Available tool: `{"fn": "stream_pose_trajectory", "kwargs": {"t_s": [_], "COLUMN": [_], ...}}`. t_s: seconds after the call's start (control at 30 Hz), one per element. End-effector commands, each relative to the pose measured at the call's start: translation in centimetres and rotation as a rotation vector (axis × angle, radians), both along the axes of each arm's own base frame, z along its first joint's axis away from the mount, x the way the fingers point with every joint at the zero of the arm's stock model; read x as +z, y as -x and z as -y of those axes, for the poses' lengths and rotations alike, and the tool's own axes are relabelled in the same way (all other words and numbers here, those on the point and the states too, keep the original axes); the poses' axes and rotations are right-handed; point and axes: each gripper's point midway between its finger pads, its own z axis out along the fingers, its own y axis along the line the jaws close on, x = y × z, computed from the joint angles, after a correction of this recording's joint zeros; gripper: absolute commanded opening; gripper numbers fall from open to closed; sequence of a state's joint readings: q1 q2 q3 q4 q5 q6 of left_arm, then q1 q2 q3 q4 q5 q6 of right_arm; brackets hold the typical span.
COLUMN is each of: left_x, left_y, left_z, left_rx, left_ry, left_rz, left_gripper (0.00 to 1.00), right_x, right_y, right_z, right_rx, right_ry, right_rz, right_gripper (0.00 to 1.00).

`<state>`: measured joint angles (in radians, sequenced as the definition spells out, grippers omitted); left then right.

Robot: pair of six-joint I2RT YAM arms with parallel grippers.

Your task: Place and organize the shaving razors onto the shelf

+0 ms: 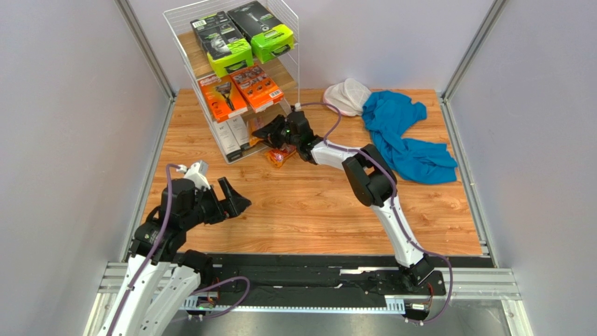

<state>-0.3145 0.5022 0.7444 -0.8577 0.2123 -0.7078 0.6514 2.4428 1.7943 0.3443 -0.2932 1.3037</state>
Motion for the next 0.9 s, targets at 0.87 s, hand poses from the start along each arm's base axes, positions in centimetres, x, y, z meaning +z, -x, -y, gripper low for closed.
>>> {"fn": "stream_pose_trajectory", "kwargs": {"t_s": [0.87], "left_x": [-0.5], "left_y": [1.1], "left_z": [0.8], "left_rx": [-0.046], "left_ry": [0.046], "left_rz": [-0.003], "left_gripper": [0.96], "right_x": [0.6], "right_y": [1.6], "right_z": [4.2], "right_rx": [-0.137], "right_ry": [0.051], "right_rz": [-0.064], "right_gripper": [0.58]}}
